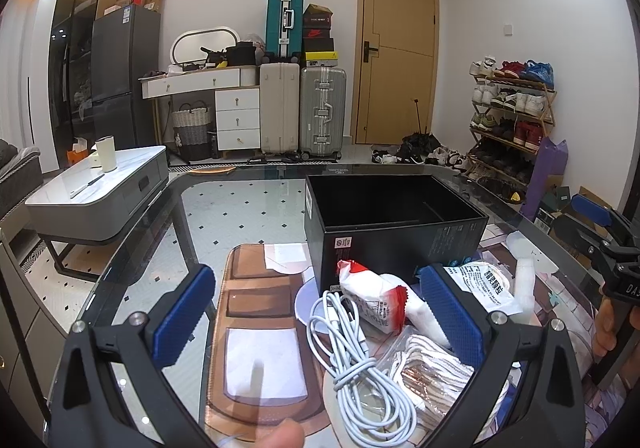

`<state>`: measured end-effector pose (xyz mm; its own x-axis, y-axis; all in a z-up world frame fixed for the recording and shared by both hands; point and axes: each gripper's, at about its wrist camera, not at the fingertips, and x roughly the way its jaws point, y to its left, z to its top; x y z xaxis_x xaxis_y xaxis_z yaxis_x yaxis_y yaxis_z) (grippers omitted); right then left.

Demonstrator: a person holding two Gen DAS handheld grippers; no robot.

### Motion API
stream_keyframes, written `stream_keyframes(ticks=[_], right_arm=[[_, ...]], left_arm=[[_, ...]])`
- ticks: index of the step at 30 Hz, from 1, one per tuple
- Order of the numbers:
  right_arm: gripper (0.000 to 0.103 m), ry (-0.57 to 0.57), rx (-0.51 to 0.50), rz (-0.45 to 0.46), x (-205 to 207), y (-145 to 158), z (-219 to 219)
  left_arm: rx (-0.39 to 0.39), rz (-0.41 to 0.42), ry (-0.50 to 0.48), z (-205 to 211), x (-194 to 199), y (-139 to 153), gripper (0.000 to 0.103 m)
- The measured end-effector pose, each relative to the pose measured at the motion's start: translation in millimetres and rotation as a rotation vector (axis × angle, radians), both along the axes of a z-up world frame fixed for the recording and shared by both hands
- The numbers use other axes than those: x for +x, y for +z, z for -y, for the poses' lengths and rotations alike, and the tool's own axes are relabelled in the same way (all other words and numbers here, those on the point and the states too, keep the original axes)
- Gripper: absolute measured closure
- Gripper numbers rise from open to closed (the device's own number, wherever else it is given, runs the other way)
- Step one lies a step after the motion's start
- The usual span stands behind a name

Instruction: Organize soft objects

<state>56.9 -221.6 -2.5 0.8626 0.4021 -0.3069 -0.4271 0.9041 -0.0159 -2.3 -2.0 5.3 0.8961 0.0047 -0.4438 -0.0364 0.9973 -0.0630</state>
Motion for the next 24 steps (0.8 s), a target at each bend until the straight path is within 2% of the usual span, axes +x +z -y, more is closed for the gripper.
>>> stream_keyframes(ticks=[5,24], right_arm=[[0.0,-0.007,-0.001,-0.004,2.8,0.5,-0.2],[0.001,-0.007,0.006,-0.001,1.7,0.6,2.7]], left_arm=[[-0.007,0.013,0.001,-2.0,-1.1,0.3,0.0],[0.048,0.059,-0.004,6.0,-7.0,1.2,0.0]])
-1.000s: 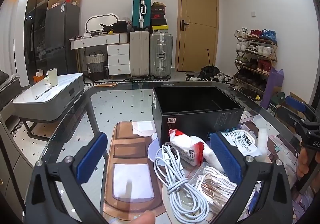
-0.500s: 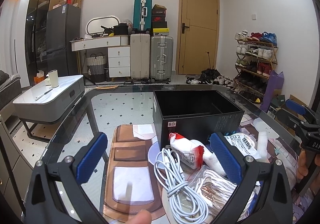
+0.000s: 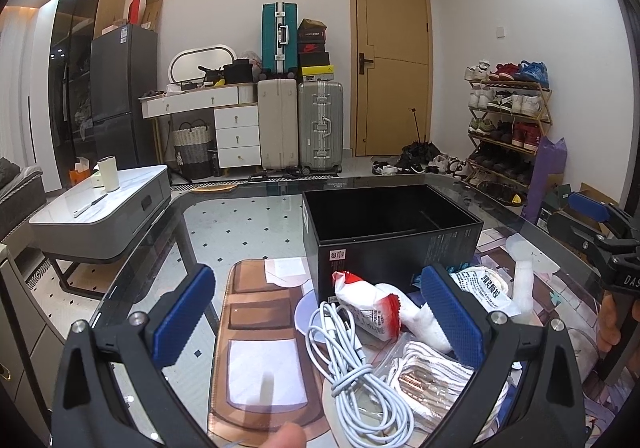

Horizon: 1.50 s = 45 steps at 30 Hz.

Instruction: Organize soft objects

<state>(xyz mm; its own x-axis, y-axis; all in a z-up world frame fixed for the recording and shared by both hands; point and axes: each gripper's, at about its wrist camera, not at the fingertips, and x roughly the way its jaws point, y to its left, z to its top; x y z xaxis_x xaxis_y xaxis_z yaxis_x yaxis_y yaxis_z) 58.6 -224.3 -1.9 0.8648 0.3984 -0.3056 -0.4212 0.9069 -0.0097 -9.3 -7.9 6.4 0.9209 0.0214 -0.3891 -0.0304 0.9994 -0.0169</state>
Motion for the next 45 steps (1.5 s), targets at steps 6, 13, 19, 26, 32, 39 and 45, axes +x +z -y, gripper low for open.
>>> stream_keyframes(ticks=[6,13,19,26,32,39,45], right_arm=[[0.001,0.0,0.001,0.0,-0.3,0.5,-0.1],[0.001,0.0,0.001,0.001,-0.6,0.5,0.2],[0.001,0.0,0.001,0.002,-0.7,0.4,0.2],[0.001,-0.001,0.002,0.002,-0.9,0.2,0.4],[0.0,-0.001,0.002,0.002,-1.2,0.2,0.5],[0.0,0.001,0.003,0.002,-1.0,-0.1,0.6],[0.0,0.001,0.002,0.002,-1.8,0.2,1.5]], left_arm=[[-0.003,-0.003,-0.002,0.5,1.0,-0.5,0.0],[-0.006,-0.004,-0.003,0.6,1.2,-0.7,0.0],[-0.018,-0.006,0.004,-2.2,2.2,-0.8,0.0],[-0.021,-0.007,0.004,-3.3,2.5,-0.9,0.0],[-0.022,-0.007,0.003,-3.3,2.6,-1.2,0.0],[-0.023,-0.009,0.002,-3.5,2.6,-1.4,0.0],[-0.023,-0.011,-0.001,-3.7,2.2,-2.1,0.0]])
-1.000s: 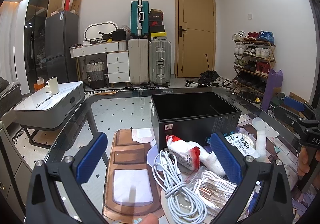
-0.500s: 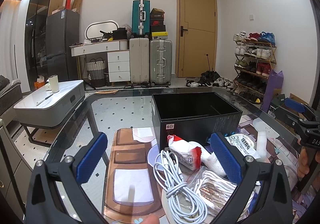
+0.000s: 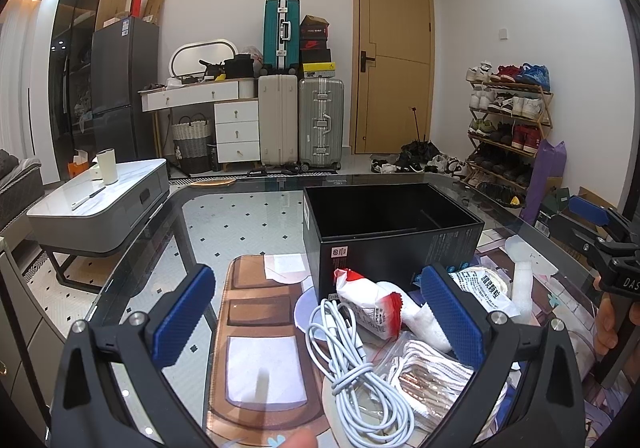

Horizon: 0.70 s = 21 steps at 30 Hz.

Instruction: Organize soft objects

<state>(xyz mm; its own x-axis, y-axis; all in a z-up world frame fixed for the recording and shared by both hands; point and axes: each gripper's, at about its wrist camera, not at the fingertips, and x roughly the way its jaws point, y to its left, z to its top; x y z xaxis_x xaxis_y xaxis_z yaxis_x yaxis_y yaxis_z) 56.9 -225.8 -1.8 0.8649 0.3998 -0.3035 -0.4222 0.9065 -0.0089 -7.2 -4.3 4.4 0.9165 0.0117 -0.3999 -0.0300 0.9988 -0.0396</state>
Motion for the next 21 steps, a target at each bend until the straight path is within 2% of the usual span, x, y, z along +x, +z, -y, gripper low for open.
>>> stream_keyframes(ticks=[10,17,21], right_arm=[[0.001,0.018,-0.005,-0.028,3.1,-1.7,-3.4],[0.001,0.022,-0.061,-0.103,10.5,-8.5,-13.6],[0.001,0.009,-0.083,-0.192,19.8,-15.3,-14.8]], left_arm=[[-0.016,-0.06,-0.024,-1.4,5.2,-3.9,0.0],[-0.023,-0.131,-0.053,0.5,10.1,-10.2,0.0],[-0.039,-0.196,-0.063,-0.5,16.3,-16.7,0.0]])
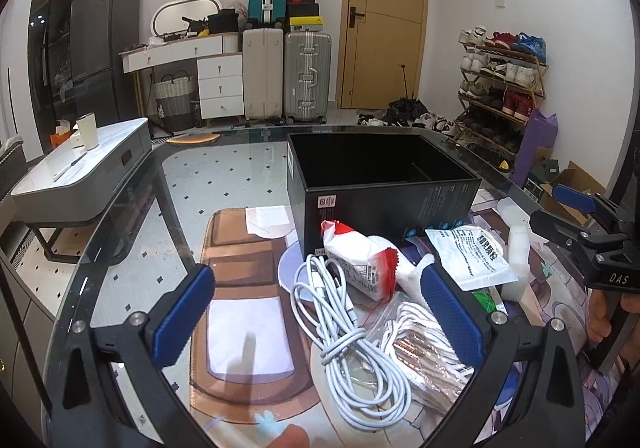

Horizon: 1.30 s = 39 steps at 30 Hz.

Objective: Organize soft objects
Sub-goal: 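Move the left tool to the coiled white cable while the right tool moves to the white foam strip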

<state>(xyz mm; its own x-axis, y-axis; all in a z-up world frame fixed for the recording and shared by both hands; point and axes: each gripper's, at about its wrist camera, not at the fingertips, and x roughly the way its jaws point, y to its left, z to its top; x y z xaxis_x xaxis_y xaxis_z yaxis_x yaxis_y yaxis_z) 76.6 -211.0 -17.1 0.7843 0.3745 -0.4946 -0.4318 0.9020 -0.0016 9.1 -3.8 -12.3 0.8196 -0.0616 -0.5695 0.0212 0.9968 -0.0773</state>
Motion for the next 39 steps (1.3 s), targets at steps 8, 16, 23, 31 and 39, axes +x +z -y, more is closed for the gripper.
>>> stream_keyframes(ticks=[8,16,23,31,39], right_arm=[[0.001,-0.042,0.013,-0.116,14.8,-10.6,11.2],[0.006,-0.052,0.003,-0.212,25.6,-20.3,12.0],[0.023,-0.071,0.012,-0.27,36.7,-25.7,13.2],[0.025,-0.072,-0.004,-0.325,39.7,-33.5,9.9],[0.026,-0.085,0.026,-0.349,40.4,-37.2,17.8]], left_arm=[[-0.023,-0.113,-0.004,-4.3,7.3,-14.0,0.0],[-0.032,-0.194,-0.009,-4.5,14.3,-24.9,0.0],[-0.038,-0.252,0.006,-9.9,21.1,-31.2,0.0],[-0.056,-0.305,0.015,-13.3,27.7,-38.9,0.002],[-0.027,-0.322,0.026,-10.9,32.1,-39.8,0.002]])
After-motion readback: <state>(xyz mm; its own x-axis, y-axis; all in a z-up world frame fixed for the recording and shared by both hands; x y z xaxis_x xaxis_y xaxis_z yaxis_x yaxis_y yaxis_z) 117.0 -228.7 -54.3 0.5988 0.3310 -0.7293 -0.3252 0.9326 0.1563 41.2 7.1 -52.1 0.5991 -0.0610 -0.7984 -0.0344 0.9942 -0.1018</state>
